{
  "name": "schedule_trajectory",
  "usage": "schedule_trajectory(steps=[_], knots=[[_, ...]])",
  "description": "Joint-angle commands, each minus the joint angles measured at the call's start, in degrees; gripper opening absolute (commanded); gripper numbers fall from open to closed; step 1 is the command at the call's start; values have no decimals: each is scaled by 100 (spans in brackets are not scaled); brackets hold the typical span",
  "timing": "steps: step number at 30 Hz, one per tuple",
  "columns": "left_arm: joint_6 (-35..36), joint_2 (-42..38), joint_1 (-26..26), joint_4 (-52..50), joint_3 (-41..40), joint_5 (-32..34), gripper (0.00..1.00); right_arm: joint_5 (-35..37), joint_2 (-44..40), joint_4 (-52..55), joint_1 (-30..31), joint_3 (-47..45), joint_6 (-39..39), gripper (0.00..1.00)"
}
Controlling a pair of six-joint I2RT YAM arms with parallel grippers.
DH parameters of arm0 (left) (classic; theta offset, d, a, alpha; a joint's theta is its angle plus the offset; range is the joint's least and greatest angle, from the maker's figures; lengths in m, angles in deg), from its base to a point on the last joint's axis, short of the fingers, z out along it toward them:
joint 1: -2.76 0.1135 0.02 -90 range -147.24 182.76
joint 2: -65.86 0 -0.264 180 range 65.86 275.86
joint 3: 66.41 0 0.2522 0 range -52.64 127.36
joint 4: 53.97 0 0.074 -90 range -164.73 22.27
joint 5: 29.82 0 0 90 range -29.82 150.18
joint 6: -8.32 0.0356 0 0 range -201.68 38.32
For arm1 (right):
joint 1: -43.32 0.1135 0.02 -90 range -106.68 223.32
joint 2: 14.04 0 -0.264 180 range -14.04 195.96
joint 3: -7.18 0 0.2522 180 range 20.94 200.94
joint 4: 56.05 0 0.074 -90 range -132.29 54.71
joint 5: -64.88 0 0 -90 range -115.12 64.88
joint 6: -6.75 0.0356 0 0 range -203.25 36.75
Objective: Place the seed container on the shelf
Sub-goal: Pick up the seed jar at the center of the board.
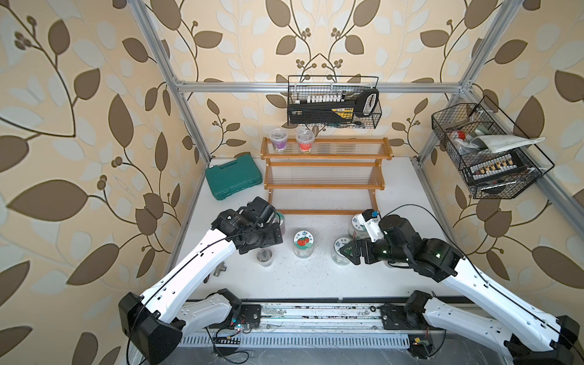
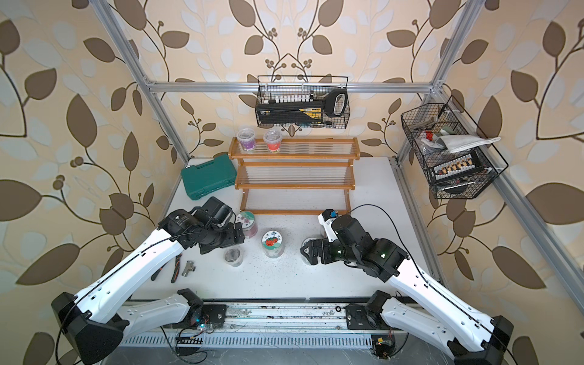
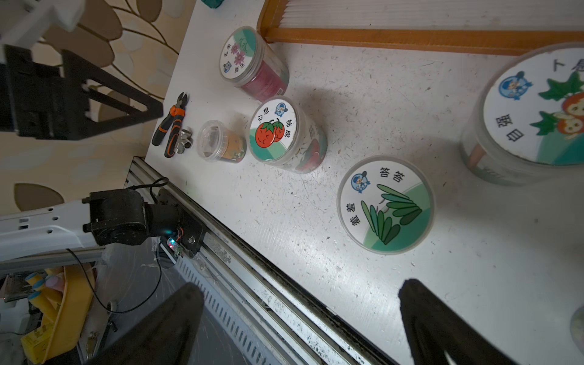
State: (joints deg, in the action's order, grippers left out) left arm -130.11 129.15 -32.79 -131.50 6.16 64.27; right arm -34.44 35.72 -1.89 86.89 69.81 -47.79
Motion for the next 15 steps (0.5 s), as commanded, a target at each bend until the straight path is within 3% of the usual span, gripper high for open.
schedule_trajectory(steps=[1, 15], knots=[[-396, -151, 57, 152, -401, -247, 98, -372, 84, -545, -24, -219, 122, 99], [-503, 816, 59, 760, -1006, -179, 99, -851, 388, -1294, 54, -606, 145, 99]])
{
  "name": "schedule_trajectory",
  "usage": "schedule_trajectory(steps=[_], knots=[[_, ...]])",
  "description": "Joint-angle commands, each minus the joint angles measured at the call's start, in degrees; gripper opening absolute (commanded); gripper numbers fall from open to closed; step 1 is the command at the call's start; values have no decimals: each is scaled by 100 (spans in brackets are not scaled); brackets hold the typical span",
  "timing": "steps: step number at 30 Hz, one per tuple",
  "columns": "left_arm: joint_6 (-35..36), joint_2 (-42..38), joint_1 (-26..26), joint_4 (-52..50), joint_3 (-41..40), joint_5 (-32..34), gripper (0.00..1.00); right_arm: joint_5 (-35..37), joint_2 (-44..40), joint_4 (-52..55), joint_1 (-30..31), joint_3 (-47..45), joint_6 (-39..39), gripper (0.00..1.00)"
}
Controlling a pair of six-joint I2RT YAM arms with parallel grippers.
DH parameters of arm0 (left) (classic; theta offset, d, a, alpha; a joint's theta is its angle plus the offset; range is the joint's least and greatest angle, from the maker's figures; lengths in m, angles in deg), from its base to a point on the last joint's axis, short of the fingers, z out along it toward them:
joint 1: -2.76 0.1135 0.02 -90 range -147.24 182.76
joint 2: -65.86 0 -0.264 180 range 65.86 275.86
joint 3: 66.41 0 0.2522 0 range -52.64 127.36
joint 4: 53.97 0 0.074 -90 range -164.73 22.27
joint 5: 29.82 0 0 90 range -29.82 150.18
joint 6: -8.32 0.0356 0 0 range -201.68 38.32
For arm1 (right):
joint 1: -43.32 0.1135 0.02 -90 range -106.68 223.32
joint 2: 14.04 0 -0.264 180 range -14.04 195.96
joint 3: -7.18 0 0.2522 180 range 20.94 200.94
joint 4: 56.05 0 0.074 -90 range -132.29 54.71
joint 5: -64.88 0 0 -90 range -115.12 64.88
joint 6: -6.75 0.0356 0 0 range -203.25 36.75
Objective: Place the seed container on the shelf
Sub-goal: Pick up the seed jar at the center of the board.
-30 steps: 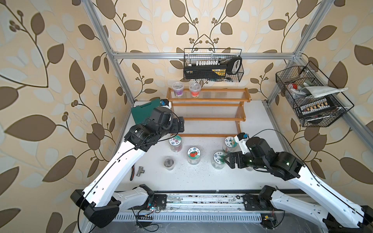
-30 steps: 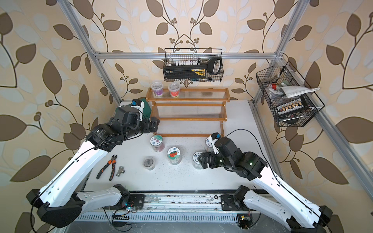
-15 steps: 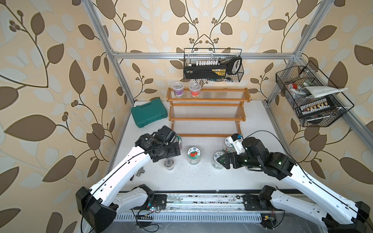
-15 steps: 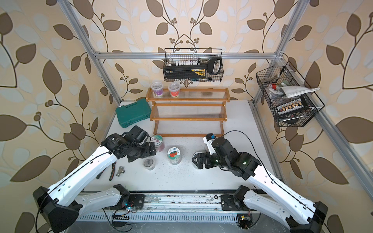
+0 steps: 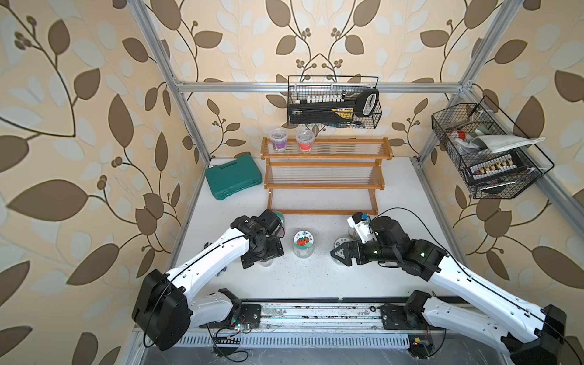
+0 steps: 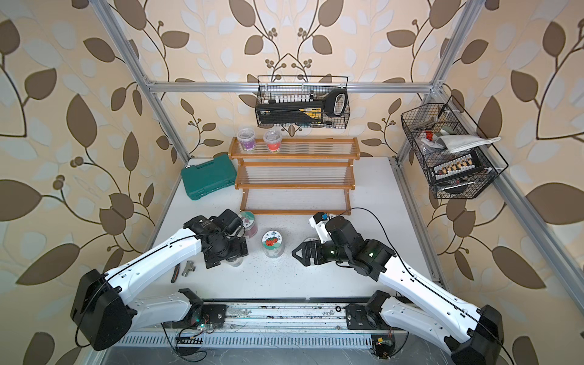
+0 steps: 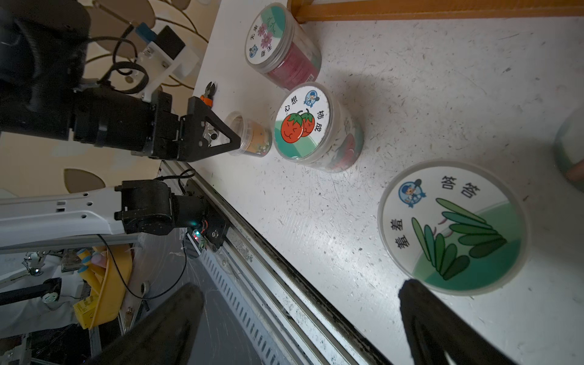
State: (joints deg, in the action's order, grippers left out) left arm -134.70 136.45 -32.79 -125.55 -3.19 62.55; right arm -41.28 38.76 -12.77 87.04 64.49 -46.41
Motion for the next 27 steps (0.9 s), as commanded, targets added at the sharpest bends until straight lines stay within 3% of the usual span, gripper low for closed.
schedule_trajectory(steps=[1, 11, 27], knots=[[-42, 135, 65, 197, -76, 13, 99, -176, 112, -222, 48, -75, -1, 99], [-16, 402, 254, 415, -204, 358, 98, -195, 188, -572, 256, -198, -10, 99], [291, 526, 505, 676, -305, 295, 98, -19, 314, -678, 461, -180, -107, 99]])
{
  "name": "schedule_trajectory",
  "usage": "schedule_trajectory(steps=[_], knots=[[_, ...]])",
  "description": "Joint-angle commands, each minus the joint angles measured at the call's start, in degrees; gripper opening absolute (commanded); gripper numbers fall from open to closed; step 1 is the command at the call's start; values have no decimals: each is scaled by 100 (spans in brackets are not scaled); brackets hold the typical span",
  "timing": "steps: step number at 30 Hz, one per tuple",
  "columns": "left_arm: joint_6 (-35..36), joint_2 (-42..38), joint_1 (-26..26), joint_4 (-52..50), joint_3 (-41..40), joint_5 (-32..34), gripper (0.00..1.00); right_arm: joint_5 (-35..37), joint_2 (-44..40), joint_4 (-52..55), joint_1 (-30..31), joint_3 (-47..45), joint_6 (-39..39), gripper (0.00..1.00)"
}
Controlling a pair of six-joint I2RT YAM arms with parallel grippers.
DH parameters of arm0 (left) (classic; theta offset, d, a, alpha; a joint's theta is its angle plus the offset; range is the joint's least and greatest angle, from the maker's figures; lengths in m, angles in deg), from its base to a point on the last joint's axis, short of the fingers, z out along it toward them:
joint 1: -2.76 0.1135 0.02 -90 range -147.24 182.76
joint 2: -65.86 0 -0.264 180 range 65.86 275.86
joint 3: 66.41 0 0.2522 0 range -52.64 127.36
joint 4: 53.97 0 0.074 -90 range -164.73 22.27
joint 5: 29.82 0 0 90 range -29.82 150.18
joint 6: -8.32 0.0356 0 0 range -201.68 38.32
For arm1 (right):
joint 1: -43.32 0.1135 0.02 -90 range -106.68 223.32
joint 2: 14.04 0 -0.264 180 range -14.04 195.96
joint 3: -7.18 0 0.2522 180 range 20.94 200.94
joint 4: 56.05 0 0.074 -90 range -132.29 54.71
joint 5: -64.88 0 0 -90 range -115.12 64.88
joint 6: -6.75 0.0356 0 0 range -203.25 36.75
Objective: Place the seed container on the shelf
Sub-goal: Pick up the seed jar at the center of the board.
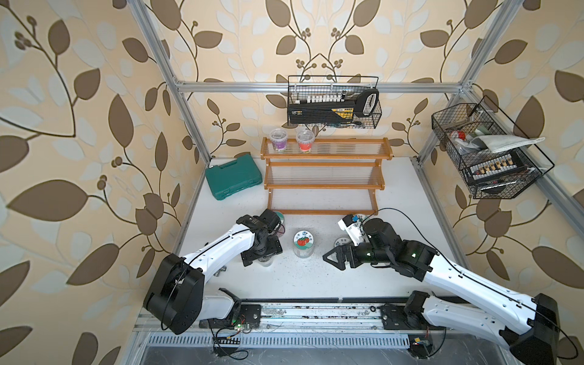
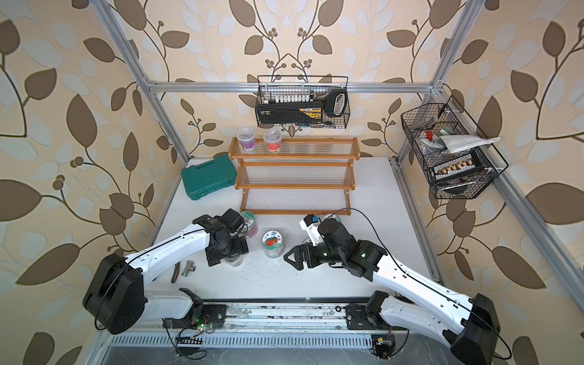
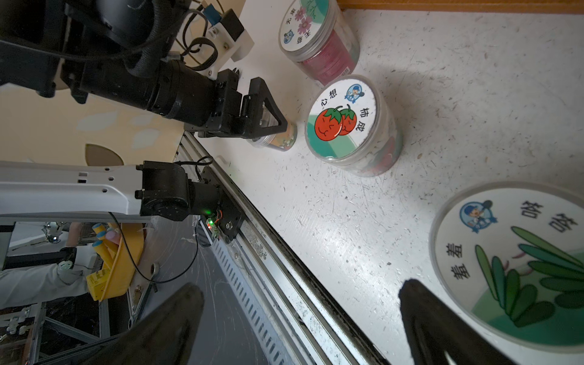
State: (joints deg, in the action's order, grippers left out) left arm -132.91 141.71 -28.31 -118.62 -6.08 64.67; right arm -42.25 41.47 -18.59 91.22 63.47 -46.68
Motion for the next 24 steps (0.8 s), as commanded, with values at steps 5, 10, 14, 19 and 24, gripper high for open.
schedule_trajectory(steps=[5, 10, 14, 19, 24], knots=[[143, -24, 65, -43, -25, 92, 90, 103, 81, -103, 70, -70, -81, 99], [257, -181, 63, -18, -49, -120, 73, 130, 62, -179, 106, -103, -115, 99], [338, -285, 64, -272, 97, -192, 65, 115, 40, -310, 141, -138, -159, 99], [536, -497, 66, -1050, 682, -207, 61, 90, -78, -549, 204, -183, -318, 99], [853, -574, 65, -2083, 1602, -311, 61, 144, -200, -853, 263, -183, -482, 99]])
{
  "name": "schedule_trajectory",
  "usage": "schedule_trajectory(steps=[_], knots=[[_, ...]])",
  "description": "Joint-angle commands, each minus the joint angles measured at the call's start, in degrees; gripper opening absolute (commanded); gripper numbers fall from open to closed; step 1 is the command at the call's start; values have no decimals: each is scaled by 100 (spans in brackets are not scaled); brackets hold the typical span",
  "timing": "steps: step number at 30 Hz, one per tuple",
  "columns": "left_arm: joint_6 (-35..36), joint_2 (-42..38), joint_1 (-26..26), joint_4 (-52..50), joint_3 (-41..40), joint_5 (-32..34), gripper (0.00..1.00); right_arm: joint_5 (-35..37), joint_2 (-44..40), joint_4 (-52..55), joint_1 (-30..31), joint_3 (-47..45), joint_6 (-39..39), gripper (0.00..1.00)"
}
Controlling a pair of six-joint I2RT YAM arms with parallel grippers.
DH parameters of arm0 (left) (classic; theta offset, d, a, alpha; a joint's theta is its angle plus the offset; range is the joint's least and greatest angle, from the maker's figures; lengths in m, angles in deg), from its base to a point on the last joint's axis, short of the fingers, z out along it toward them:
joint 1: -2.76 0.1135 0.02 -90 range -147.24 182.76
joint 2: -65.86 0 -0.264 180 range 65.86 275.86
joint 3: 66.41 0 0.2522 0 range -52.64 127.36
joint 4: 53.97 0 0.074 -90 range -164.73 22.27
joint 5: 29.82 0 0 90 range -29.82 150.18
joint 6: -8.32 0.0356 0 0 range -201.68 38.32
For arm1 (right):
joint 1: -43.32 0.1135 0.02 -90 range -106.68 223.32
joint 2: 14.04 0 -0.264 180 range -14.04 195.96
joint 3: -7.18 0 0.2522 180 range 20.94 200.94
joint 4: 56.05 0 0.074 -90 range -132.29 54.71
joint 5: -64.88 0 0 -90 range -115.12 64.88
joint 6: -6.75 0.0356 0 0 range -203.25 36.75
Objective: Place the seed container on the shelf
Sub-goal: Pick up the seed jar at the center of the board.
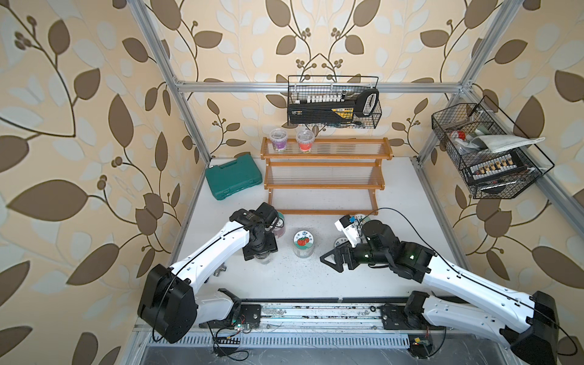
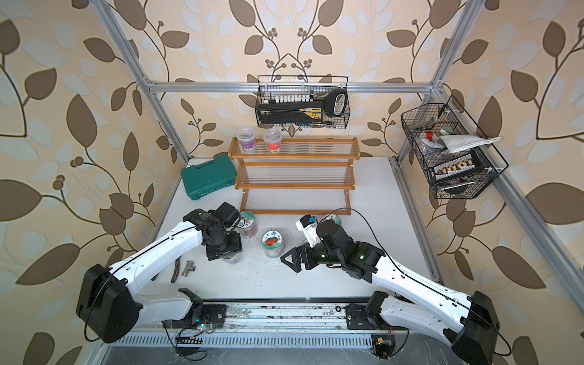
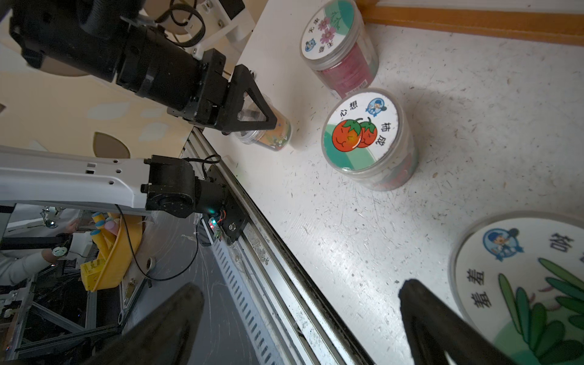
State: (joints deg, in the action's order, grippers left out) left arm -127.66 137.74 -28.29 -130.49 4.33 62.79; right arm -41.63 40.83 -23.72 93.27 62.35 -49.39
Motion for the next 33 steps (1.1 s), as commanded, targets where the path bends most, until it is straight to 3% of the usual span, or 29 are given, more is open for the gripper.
schedule_trajectory(steps=[1, 10, 16, 25, 33], knots=[[415, -160, 64, -1083, 760, -189, 61, 80, -158, -413, 74, -71, -243, 99], [831, -6, 46, -2286, 2509, -657, 55, 576, -199, -1197, 439, -45, -764, 99], [849, 116, -102, -2631, 3166, -892, 54, 1469, 35, -1954, 1366, 18, -1934, 99], [432, 446, -1101, -2677, 3674, -748, 55, 1746, 755, -2700, 1760, 303, -2716, 99], [45, 768, -1728, -2475, 4060, -693, 55, 2224, 719, -3802, 1987, -328, -3086, 99]])
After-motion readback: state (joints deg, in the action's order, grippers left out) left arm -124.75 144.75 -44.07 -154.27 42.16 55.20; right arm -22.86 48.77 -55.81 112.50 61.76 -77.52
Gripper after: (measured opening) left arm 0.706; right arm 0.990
